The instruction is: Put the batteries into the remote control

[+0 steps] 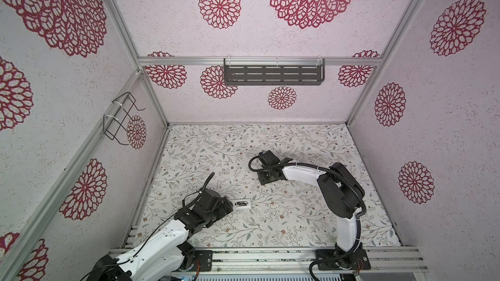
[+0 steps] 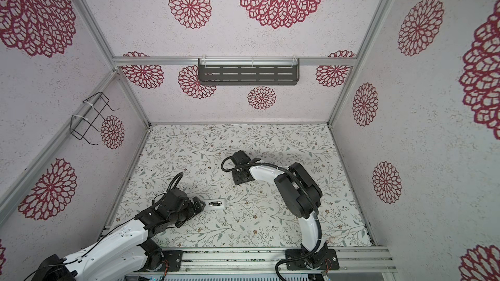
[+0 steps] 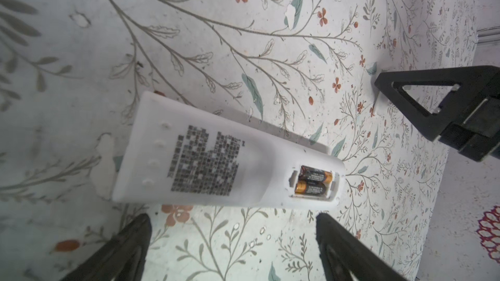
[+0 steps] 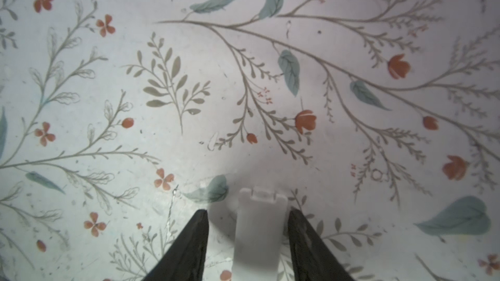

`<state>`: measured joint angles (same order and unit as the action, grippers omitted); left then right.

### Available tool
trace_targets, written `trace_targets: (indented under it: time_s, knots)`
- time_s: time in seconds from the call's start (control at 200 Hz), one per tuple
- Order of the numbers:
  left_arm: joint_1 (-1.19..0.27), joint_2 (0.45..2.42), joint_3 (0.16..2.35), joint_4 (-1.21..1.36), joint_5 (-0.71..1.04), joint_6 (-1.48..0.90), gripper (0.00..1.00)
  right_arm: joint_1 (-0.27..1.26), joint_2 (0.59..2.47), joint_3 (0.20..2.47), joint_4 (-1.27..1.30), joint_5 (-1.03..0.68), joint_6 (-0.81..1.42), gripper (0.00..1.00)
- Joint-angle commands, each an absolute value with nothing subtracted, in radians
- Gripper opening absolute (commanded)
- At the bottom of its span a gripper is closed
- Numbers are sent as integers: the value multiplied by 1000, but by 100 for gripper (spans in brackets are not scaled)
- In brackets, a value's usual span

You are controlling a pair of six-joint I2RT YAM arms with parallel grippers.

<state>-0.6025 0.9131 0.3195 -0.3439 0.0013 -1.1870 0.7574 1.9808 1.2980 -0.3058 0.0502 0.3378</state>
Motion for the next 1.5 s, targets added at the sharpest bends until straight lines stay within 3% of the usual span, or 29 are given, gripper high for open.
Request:
trace_targets:
  time_s: [0.0, 0.49, 0.73, 1.081, 1.321, 1.496]
  knots:
    - [-606, 955, 294, -196, -22, -1212, 97, 792, 1970, 1249, -345, 36, 267, 45]
    - [-517, 1149, 358, -91, 28, -1085, 97, 796, 1918, 1149, -350, 38, 185, 37]
    - [-492, 1001, 380, -268, -39, -1054, 98, 772, 1949, 1194, -366, 31, 166, 38]
    - [-357, 821, 435, -459, -5, -957, 97, 767, 2007, 1250, -399, 30, 157, 38]
    - [-330, 778, 454, -508, 9, -923, 97, 773, 2008, 1273, -426, 45, 139, 30]
    - [-311, 784, 459, -511, 26, -892, 97, 776, 1910, 1201, -328, -27, 80, 26]
